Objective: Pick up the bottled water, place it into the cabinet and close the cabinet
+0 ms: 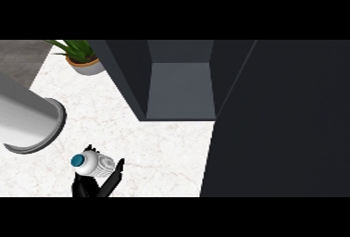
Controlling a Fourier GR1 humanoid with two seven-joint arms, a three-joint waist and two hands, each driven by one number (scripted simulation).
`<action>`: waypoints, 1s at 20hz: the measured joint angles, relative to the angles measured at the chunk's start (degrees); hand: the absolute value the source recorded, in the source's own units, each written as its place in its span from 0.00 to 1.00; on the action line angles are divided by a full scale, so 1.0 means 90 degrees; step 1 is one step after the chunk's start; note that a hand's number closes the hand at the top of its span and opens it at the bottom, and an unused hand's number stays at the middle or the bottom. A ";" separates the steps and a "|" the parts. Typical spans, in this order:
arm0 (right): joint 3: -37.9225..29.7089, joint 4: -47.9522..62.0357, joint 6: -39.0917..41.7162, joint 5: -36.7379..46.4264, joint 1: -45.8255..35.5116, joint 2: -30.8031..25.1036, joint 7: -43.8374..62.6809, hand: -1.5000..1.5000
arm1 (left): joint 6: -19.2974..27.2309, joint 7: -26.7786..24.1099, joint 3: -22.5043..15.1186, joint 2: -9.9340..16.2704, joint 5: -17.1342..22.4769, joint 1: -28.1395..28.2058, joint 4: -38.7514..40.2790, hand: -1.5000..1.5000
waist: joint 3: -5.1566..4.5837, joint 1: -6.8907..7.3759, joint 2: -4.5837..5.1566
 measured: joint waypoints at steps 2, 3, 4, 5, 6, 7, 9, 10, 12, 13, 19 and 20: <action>0.0046 -0.0004 -0.0081 0.0032 -0.0098 0.0053 0.0148 0.00 | -0.0146 -0.0014 0.0048 0.0049 0.0034 -0.0012 -0.0029 1.00 | 0.0000 0.0004 -0.0002; 0.0051 -0.0004 -0.0084 0.0039 -0.0121 0.0050 0.0175 0.00 | -0.0209 -0.0057 0.0056 0.0038 0.0054 0.0003 -0.0021 1.00 | 0.0001 0.0006 -0.0002; 0.0142 0.0002 -0.0135 0.0056 -0.0030 0.0032 0.0070 0.00 | -0.0248 -0.0077 0.0091 0.0029 0.0075 -0.0004 -0.0016 1.00 | 0.0001 0.0000 -0.0004; 0.0137 0.0006 -0.0123 0.0058 -0.0032 0.0003 0.0032 0.00 | -0.0303 -0.0090 0.0116 0.0021 0.0090 -0.0044 0.0030 1.00 | 0.0002 0.0000 -0.0004; 0.0101 0.0003 -0.0102 0.0052 -0.0032 -0.0033 0.0046 0.00 | -0.0340 -0.0152 0.0080 0.0015 0.0168 -0.0102 0.0102 1.00 | 0.0001 0.0000 -0.0003; 0.0127 -0.0008 -0.0129 0.0061 0.0014 -0.0071 0.0016 0.00 | -0.0348 -0.0142 0.0036 0.0010 0.0211 -0.0091 0.0003 1.00 | 0.0002 -0.0003 -0.0005; 0.0180 -0.0017 -0.0182 0.0079 0.0041 -0.0094 0.0002 0.00 | -0.0394 -0.0160 0.0004 0.0003 0.0282 -0.0121 -0.0048 1.00 | 0.0002 -0.0004 -0.0006; 0.0118 -0.0005 -0.0163 0.0067 -0.0007 -0.0098 0.0024 0.00 | -0.0451 -0.0160 0.0060 0.0007 0.0315 -0.0219 -0.0014 1.00 | 0.0002 -0.0001 -0.0004; 0.0195 -0.0006 -0.0180 0.0079 0.0056 -0.0149 -0.0037 0.00 | -0.0522 -0.0189 0.0065 0.0011 0.0380 -0.0240 -0.0037 1.00 | 0.0003 -0.0002 -0.0005; 0.0158 -0.0010 -0.0157 0.0075 0.0092 -0.0227 -0.0092 0.00 | -0.0543 -0.0234 0.0055 0.0007 0.0432 -0.0268 -0.0027 1.00 | 0.0002 -0.0005 -0.0005; 0.0155 0.0011 -0.0215 0.0064 -0.0016 -0.0302 -0.0100 0.00 | -0.1301 0.0058 -0.0306 0.0283 0.0276 -0.0369 -0.0096 1.00 | 0.0001 -0.0035 -0.0011; 0.0105 0.0033 -0.0212 0.0044 -0.0083 -0.0291 -0.0114 0.00 | -0.1549 0.0072 -0.0453 0.0332 0.0194 -0.0384 -0.0015 1.00 | 0.0000 -0.0039 -0.0006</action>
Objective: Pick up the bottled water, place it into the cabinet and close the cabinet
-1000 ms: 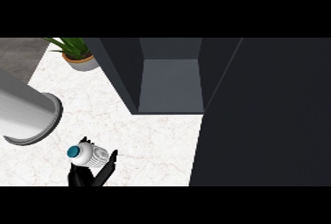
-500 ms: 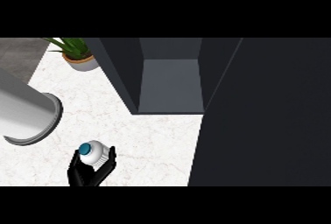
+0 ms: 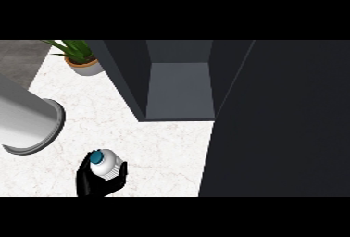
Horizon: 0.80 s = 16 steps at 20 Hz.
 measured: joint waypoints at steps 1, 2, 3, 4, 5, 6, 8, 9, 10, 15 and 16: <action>-0.0003 0.0007 0.0004 -0.0009 -0.0048 0.0003 0.0006 0.00 | -0.0194 0.0089 -0.0106 0.0072 -0.0050 -0.0056 0.0013 1.00 | -0.0001 -0.0002 0.0001; -0.0026 0.0003 -0.0015 -0.0009 -0.0095 0.0009 0.0070 0.00 | -0.0314 0.0163 -0.0205 0.0141 -0.0111 -0.0058 -0.0064 1.00 | -0.0001 0.0006 -0.0001; -0.0027 -0.0011 -0.0027 -0.0004 -0.0097 -0.0015 0.0087 0.00 | -0.0405 0.0179 -0.0299 0.0170 -0.0177 -0.0017 -0.0140 1.00 | 0.0000 0.0010 -0.0003; -0.0020 -0.0014 -0.0035 -0.0004 -0.0078 -0.0027 0.0070 0.00 | -0.0496 0.0204 -0.0377 0.0182 -0.0232 0.0009 -0.0185 1.00 | 0.0002 0.0016 -0.0003; -0.0074 -0.0028 -0.0025 -0.0009 -0.0105 -0.0051 0.0118 0.00 | -0.0608 0.0253 -0.0438 0.0233 -0.0269 0.0037 -0.0245 1.00 | 0.0002 0.0022 -0.0002; -0.0081 -0.0024 -0.0047 -0.0007 -0.0207 0.0010 0.0229 0.00 | -0.0673 0.0350 -0.0494 0.0286 -0.0308 0.0049 -0.0328 1.00 | 0.0002 0.0032 -0.0001; 0.0012 -0.0024 -0.0095 0.0013 -0.0214 0.0031 0.0264 0.00 | -0.0649 0.0600 -0.0594 0.0352 -0.0396 0.0019 -0.0579 1.00 | 0.0003 0.0035 -0.0004; 0.0022 -0.0012 -0.0094 0.0002 -0.0106 0.0003 0.0142 0.00 | -0.0649 0.0731 -0.0635 0.0362 -0.0417 0.0031 -0.0726 1.00 | 0.0004 0.0038 -0.0003; 0.0062 -0.0015 -0.0129 0.0012 -0.0103 0.0021 0.0166 0.00 | -0.0649 0.0881 -0.0684 0.0385 -0.0418 0.0091 -0.0937 1.00 | 0.0005 0.0042 -0.0005; 0.0099 0.0002 -0.0153 0.0019 -0.0024 -0.0020 0.0060 0.00 | -0.0510 0.1571 -0.0886 0.0292 -0.0405 0.0215 -0.1746 1.00 | 0.0006 0.0051 -0.0004; 0.0091 0.0002 -0.0167 0.0027 -0.0124 0.0023 0.0176 0.00 | -0.0442 0.1709 -0.0951 0.0286 -0.0420 0.0297 -0.1987 1.00 | 0.0007 0.0060 -0.0004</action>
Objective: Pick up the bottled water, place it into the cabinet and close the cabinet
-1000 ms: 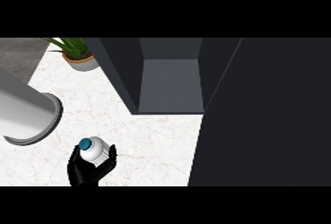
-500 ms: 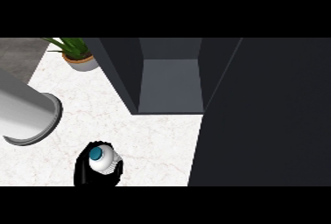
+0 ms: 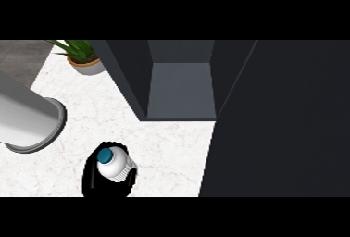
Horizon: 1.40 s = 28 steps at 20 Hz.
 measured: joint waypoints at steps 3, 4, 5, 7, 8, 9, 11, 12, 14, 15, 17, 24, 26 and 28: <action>-0.0060 0.0008 0.0021 -0.0016 0.0079 -0.0063 -0.0131 0.00 | 0.0283 0.0480 -0.0094 0.0035 -0.0075 0.0057 -0.0640 1.00 | 0.0001 0.0003 0.0001; -0.0008 0.0006 0.0026 -0.0013 0.0105 -0.0060 -0.0155 0.00 | 0.0309 0.0583 -0.0068 0.0042 -0.0090 -0.0008 -0.0703 1.00 | 0.0001 -0.0001 0.0002; 0.0010 -0.0011 0.0018 -0.0004 0.0126 -0.0095 -0.0136 0.00 | 0.0445 0.0675 -0.0104 -0.0007 -0.0163 -0.0072 -0.0812 1.00 | 0.0000 -0.0008 0.0001; 0.0085 -0.0014 -0.0044 0.0024 0.0052 -0.0051 -0.0032 0.00 | 0.0711 0.0870 -0.0221 -0.0094 -0.0346 -0.0208 -0.1034 1.00 | -0.0001 -0.0016 -0.0002; 0.0124 -0.0017 -0.0068 0.0041 0.0042 -0.0048 0.0005 0.00 | 0.0774 0.0884 -0.0250 -0.0164 -0.0415 -0.0280 -0.1022 1.00 | -0.0002 -0.0021 -0.0001; 0.0108 -0.0018 -0.0064 0.0040 0.0032 -0.0054 0.0019 0.00 | 0.0876 0.0927 -0.0279 -0.0228 -0.0508 -0.0373 -0.1028 1.00 | -0.0002 -0.0022 0.0001; 0.0072 -0.0031 -0.0065 0.0041 -0.0018 -0.0074 0.0070 0.00 | 0.1165 0.1196 -0.0394 -0.0308 -0.0683 -0.0495 -0.1302 1.00 | -0.0002 -0.0024 -0.0002; 0.0099 -0.0025 -0.0095 0.0046 -0.0010 -0.0061 0.0075 0.00 | 0.1314 0.1363 -0.0462 -0.0334 -0.0775 -0.0539 -0.1477 1.00 | -0.0001 -0.0023 -0.0003; 0.0083 -0.0019 -0.0102 0.0039 0.0021 -0.0074 0.0015 0.00 | 0.1530 0.1640 -0.0533 -0.0355 -0.0922 -0.0602 -0.1755 1.00 | -0.0001 -0.0018 -0.0001; 0.0104 -0.0023 -0.0114 0.0039 0.0072 -0.0095 -0.0051 0.00 | 0.1634 0.1789 -0.0568 -0.0398 -0.0989 -0.0694 -0.1831 1.00 | 0.0000 -0.0023 -0.0001; 0.0072 -0.0043 -0.0095 0.0031 0.0095 -0.0165 -0.0086 0.00 | 0.1892 0.2031 -0.0658 -0.0483 -0.1053 -0.0996 -0.1813 1.00 | 0.0000 -0.0040 0.0001; -0.0058 -0.0019 -0.0044 -0.0055 0.0156 -0.0175 -0.0285 0.00 | 0.2772 0.2289 -0.0878 -0.0599 -0.1067 -0.2186 -0.1330 1.00 | -0.0001 -0.0061 0.0012; 0.0070 -0.0025 -0.0086 -0.0035 0.0234 -0.0196 -0.0337 0.00 | 0.2902 0.2314 -0.0787 -0.0599 -0.1070 -0.2500 -0.1114 1.00 | -0.0002 -0.0072 0.0010; 0.0065 0.0010 -0.0087 -0.0049 0.0267 -0.0186 -0.0414 0.00 | 0.3001 0.2436 -0.0652 -0.0597 -0.1157 -0.2833 -0.0899 1.00 | -0.0002 -0.0066 0.0012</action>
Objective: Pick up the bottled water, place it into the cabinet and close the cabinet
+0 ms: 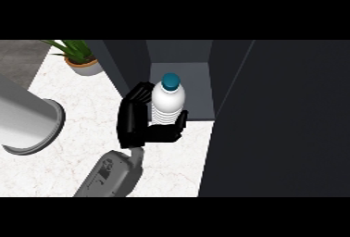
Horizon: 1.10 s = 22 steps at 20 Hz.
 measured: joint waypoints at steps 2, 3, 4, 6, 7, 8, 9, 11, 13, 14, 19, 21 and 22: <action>0.0021 -0.0005 -0.0027 0.0013 -0.0060 0.0034 0.0105 0.00 | 0.0048 0.0161 0.0138 0.0023 -0.0086 -0.0298 0.0179 1.00 | 0.0000 0.0005 0.0000; -0.0026 -0.0017 -0.0006 0.0006 -0.0056 -0.0003 0.0093 0.00 | 0.0156 0.0206 0.0138 0.0012 -0.0116 -0.0479 0.0315 1.00 | -0.0001 -0.0002 0.0002; -0.0068 -0.0036 -0.0003 0.0004 -0.0082 -0.0019 0.0128 0.00 | 0.0147 0.0235 0.0209 0.0003 -0.0136 -0.0600 0.0474 1.00 | 0.0000 -0.0005 0.0003; -0.0064 -0.0033 0.0015 -0.0020 -0.0027 -0.0029 0.0055 0.00 | 0.0060 0.0247 0.0422 0.0012 -0.0179 -0.0866 0.0791 1.00 | 0.0000 -0.0005 0.0005; -0.0038 -0.0037 -0.0013 -0.0013 -0.0048 -0.0012 0.0126 0.00 | 0.0104 0.0265 0.0465 0.0004 -0.0233 -0.1001 0.0946 1.00 | 0.0000 -0.0008 0.0005; 0.0019 -0.0037 -0.0038 -0.0005 -0.0033 -0.0008 0.0119 0.00 | 0.0175 0.0265 0.0499 -0.0002 -0.0221 -0.1201 0.1145 1.00 | -0.0001 -0.0023 0.0006; 0.0069 -0.0042 -0.0053 -0.0007 0.0082 -0.0062 -0.0014 0.00 | 0.0169 0.0279 0.0583 -0.0008 -0.0234 -0.1374 0.1363 1.00 | 0.0000 -0.0040 0.0005; 0.0040 -0.0042 -0.0070 -0.0017 0.0042 -0.0044 0.0039 0.00 | 0.0275 0.0458 0.0603 -0.0001 -0.0344 -0.1651 0.1568 1.00 | 0.0000 -0.0027 0.0004; -0.0072 -0.0061 -0.0039 -0.0041 0.0042 -0.0126 0.0004 0.00 | 0.0258 0.0439 0.0741 0.0019 -0.0442 -0.1943 0.2019 1.00 | 0.0000 -0.0044 0.0012; -0.0083 -0.0070 -0.0016 -0.0056 0.0063 -0.0163 -0.0043 0.00 | 0.0271 0.0406 0.0791 0.0010 -0.0446 -0.2042 0.2236 1.00 | 0.0001 -0.0051 0.0014; -0.0058 -0.0096 0.0011 -0.0106 0.0128 -0.0263 -0.0148 0.00 | 0.0522 0.0128 0.0884 -0.0019 -0.0361 -0.2656 0.3286 1.00 | -0.0001 -0.0113 0.0022; -0.0062 -0.0078 0.0010 -0.0132 0.0130 -0.0256 -0.0207 0.00 | 0.0462 -0.0125 0.1045 -0.0017 -0.0306 -0.2858 0.3744 1.00 | -0.0002 -0.0122 0.0028; -0.0039 -0.0083 -0.0002 -0.0140 0.0179 -0.0272 -0.0238 0.00 | 0.0481 -0.0188 0.1072 -0.0021 -0.0281 -0.2951 0.3943 1.00 | -0.0002 -0.0129 0.0027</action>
